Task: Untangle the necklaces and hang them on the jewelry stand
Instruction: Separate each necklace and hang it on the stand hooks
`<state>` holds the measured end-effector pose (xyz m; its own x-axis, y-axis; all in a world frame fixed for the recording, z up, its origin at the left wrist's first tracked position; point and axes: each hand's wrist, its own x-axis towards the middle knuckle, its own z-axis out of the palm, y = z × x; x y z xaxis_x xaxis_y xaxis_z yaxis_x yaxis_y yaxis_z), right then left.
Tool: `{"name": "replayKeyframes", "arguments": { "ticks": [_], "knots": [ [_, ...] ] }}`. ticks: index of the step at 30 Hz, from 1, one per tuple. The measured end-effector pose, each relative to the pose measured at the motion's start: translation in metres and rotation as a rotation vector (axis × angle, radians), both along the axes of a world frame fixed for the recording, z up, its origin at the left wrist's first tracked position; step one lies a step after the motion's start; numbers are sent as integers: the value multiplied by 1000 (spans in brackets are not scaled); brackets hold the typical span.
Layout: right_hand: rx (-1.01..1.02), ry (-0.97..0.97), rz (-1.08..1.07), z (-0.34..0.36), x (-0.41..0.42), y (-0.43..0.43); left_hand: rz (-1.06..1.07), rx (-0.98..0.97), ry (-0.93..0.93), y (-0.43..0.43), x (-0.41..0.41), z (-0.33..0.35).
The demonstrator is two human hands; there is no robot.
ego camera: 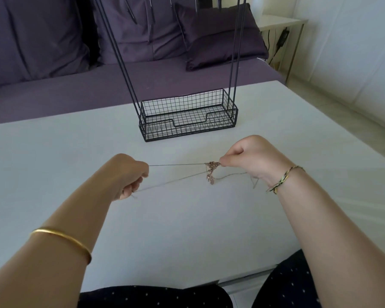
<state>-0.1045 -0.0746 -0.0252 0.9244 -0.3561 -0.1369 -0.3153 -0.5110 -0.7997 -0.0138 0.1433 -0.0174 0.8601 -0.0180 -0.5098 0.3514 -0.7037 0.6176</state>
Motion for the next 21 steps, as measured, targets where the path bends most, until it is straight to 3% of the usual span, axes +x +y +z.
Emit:
{"name": "replayKeyframes", "arguments": {
  "ticks": [5,8,10,14,21],
  "knots": [
    [4,107,91,-2,3,13,-157,200,36,-6,-4,-6],
    [35,118,116,-2,4,21,-338,316,-181,-15,-7,-4],
    [67,93,106,0,4,24,-434,191,-321,-25,-14,0],
    [87,44,63,4,4,28,-560,-148,-279,-48,-35,8],
    [221,-72,29,8,1,32,-516,-203,-338,-55,-38,-1]
  ]
}}
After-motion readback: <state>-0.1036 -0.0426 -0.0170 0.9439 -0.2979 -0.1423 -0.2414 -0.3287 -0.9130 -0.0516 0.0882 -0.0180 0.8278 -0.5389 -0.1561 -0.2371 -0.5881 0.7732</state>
